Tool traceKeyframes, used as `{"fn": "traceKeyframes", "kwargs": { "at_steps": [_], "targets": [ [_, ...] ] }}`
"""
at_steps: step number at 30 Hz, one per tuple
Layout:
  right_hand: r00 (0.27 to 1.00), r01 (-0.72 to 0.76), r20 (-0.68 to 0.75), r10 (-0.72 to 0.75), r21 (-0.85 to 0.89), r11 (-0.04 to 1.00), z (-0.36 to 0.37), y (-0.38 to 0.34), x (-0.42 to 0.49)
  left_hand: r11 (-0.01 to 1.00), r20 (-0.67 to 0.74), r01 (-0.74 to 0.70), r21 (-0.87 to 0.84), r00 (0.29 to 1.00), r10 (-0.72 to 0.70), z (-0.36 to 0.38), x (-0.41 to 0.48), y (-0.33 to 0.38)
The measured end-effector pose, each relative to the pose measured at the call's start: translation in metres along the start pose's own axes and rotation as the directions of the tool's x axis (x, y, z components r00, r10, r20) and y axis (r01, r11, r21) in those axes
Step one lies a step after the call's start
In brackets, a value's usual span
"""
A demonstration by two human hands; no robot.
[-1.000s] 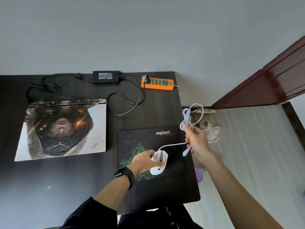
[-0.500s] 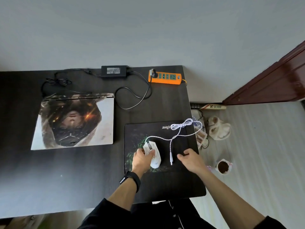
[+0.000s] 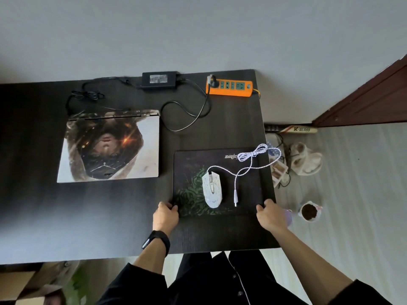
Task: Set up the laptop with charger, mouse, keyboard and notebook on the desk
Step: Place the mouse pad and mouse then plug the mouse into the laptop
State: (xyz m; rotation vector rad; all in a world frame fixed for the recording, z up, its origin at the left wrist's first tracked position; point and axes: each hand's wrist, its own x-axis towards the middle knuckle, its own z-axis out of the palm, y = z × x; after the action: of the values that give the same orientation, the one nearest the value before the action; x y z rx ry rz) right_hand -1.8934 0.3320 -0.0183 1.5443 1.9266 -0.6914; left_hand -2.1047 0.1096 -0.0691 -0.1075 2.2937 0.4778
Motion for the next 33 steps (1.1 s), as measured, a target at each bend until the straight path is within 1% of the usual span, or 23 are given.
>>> {"fn": "traceKeyframes", "kwargs": {
  "at_steps": [2, 5, 8, 11, 14, 15, 17, 19, 20, 22, 24, 25, 27, 29, 30, 31, 32, 33],
  "targets": [
    [1.0, 0.017, 0.003, -0.017, 0.01, 1.0, 0.001, 0.007, -0.002, 0.998, 0.036, -0.014, 0.062, 0.999, 0.012, 0.0, -0.003, -0.003],
    [0.997, 0.039, 0.064, -0.039, 0.01, 0.999, 0.007, 0.021, -0.002, 0.987, 0.041, -0.032, 0.156, 0.999, 0.026, 0.0, -0.008, -0.011],
    [0.992, 0.026, 0.12, -0.036, 0.08, 0.996, 0.024, 0.033, 0.0, 0.979, 0.052, -0.031, 0.199, 0.998, 0.021, 0.0, -0.01, -0.022],
    [0.993, -0.015, 0.116, 0.001, 0.122, 0.992, 0.035, 0.037, 0.003, 0.967, 0.068, -0.021, 0.253, 0.998, 0.004, -0.001, -0.011, -0.024],
    [0.994, -0.047, 0.101, 0.032, 0.149, 0.988, 0.038, 0.034, 0.003, 0.952, 0.042, -0.024, 0.305, 0.999, 0.012, -0.001, -0.017, -0.02],
    [0.996, -0.053, 0.083, 0.04, 0.159, 0.986, 0.037, 0.032, 0.001, 0.95, 0.038, -0.025, 0.311, 0.999, 0.014, 0.0, -0.018, -0.019],
    [0.999, -0.04, -0.03, 0.044, 0.135, 0.99, 0.034, 0.027, -0.005, 0.946, 0.043, -0.024, 0.322, 0.999, 0.011, 0.002, -0.019, -0.017],
    [0.988, 0.029, -0.156, -0.016, 0.083, 0.996, 0.032, 0.019, -0.012, 0.936, 0.051, -0.022, 0.35, 0.999, 0.005, 0.002, -0.019, -0.016],
    [0.981, 0.08, -0.183, -0.063, 0.087, 0.993, 0.032, 0.014, -0.014, 0.927, 0.059, -0.025, 0.375, 0.998, 0.003, 0.001, -0.019, -0.015],
    [0.976, 0.168, -0.16, -0.149, 0.111, 0.98, 0.037, -0.001, -0.015, 0.908, 0.079, -0.023, 0.418, 0.997, -0.011, 0.0, -0.019, -0.013],
    [0.98, 0.192, -0.075, -0.185, 0.099, 0.976, 0.042, -0.017, -0.016, 0.901, 0.094, -0.022, 0.433, 0.995, -0.021, -0.001, -0.019, -0.012],
    [0.981, 0.192, -0.048, -0.188, 0.098, 0.977, 0.044, -0.024, -0.016, 0.898, 0.094, -0.027, 0.44, 0.995, -0.017, -0.002, -0.019, -0.013],
    [0.983, 0.183, -0.038, -0.18, 0.092, 0.979, 0.049, -0.031, -0.013, 0.901, 0.087, -0.03, 0.432, 0.996, -0.009, -0.004, -0.022, -0.016],
    [0.989, 0.145, -0.004, -0.146, 0.121, 0.982, 0.048, -0.036, -0.01, 0.932, 0.064, -0.02, 0.362, 0.998, -0.003, -0.006, -0.025, -0.017],
    [0.994, 0.094, 0.036, -0.106, 0.25, 0.964, 0.044, -0.039, -0.009, 0.953, 0.05, -0.026, 0.3, 0.999, 0.012, -0.007, -0.027, -0.015],
    [0.99, 0.008, 0.117, -0.075, 0.486, 0.874, 0.038, -0.044, -0.009, 0.974, 0.044, -0.05, 0.222, 0.998, 0.041, -0.009, -0.03, -0.01],
    [0.973, -0.098, 0.216, -0.087, 0.719, 0.688, 0.029, -0.049, -0.014, 0.988, 0.05, -0.09, 0.128, 0.995, 0.084, -0.012, -0.033, -0.002],
    [0.949, -0.189, 0.285, -0.132, 0.853, 0.486, 0.016, -0.055, -0.019, 0.989, 0.059, -0.144, 0.017, 0.988, 0.142, -0.016, -0.039, 0.008]
  ]
}}
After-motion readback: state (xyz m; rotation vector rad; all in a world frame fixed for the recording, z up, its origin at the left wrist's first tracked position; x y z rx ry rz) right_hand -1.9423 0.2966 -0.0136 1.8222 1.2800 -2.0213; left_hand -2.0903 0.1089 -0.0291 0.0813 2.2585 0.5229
